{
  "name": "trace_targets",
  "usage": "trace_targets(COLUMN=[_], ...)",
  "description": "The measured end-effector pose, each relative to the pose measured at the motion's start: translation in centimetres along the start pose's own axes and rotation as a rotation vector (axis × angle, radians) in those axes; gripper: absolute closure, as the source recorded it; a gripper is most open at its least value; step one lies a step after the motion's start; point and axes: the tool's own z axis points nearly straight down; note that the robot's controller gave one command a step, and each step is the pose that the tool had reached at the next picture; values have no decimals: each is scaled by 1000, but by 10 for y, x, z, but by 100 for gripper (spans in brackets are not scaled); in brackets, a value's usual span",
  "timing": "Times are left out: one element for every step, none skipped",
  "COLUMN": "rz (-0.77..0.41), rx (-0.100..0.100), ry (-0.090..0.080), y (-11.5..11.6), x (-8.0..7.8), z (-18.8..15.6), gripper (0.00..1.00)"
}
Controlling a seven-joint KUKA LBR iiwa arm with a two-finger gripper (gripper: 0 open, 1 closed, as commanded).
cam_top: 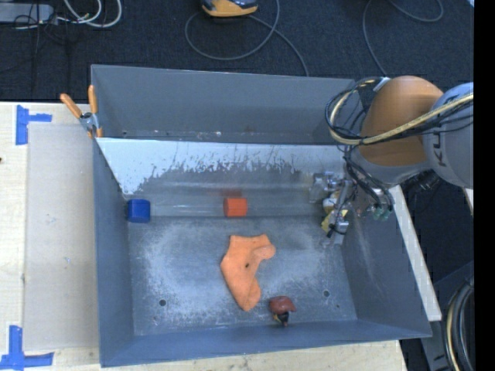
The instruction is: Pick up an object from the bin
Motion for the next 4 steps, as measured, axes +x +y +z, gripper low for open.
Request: trace_targets(rz=[-2,47,70,149], rx=[1,0,-1,-1], ry=[-5,-4,-3,-4], y=[0,37,82,95], x=[-1,31,27,77], z=[-5,43,64,64], gripper=[0,0,0,0])
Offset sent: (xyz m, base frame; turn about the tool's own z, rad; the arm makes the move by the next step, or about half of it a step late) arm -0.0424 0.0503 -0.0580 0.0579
